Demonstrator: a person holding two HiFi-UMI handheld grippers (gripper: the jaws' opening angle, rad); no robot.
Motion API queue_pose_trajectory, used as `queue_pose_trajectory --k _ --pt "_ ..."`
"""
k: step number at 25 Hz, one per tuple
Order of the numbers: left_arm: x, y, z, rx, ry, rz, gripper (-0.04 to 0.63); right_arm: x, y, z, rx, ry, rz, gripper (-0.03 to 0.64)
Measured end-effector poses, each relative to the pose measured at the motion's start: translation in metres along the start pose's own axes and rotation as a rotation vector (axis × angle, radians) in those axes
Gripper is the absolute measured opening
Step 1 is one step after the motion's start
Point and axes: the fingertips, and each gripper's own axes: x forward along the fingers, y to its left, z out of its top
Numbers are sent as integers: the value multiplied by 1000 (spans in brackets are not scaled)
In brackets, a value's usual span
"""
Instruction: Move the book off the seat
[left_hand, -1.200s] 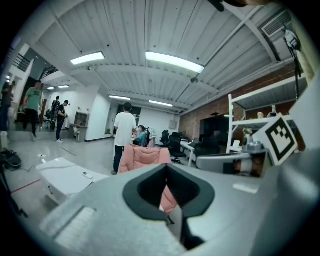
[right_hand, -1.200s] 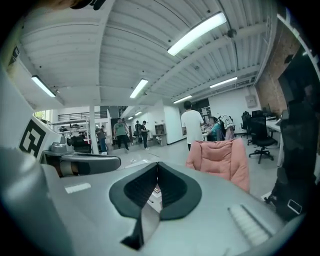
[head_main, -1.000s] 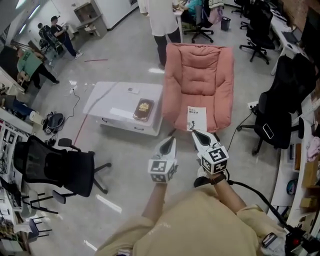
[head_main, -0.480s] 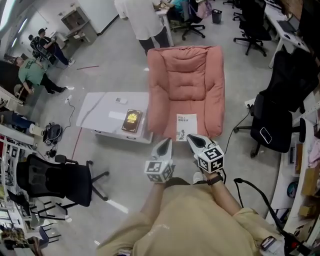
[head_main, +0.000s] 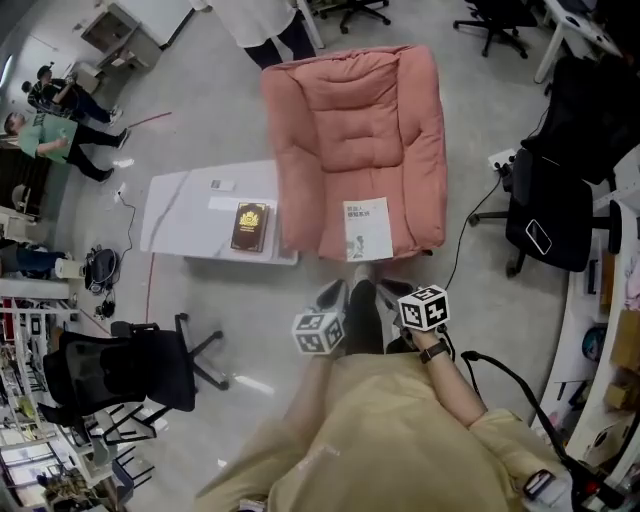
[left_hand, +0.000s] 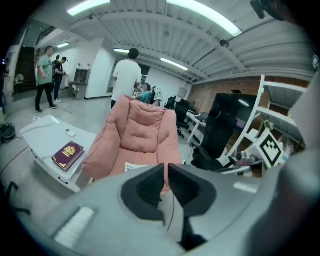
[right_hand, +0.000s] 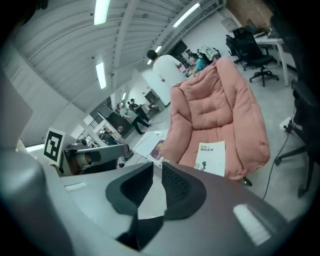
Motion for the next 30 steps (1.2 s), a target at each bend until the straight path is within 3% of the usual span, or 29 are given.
queue_pose_trajectory --k 9,14,17,23,27,30 --pt "97 82 -47 -195 201 -43 121 74 -112 -22 364 28 -72 115" --pt "138 112 -103 -286 325 -49 166 110 -167 -60 555 32 -131 133" --pt "173 136 -142 -323 394 -62 186 145 -204 -88 613 49 -141 154" --pt "237 187 -217 -440 475 -52 250 204 -289 -125 727 -36 -192 198" --pt "272 218 -255 -497 484 -14 306 230 -332 -144 818 -71 -203 258" --pt "291 229 -267 -547 470 -18 322 242 -346 -152 824 -70 -195 261"
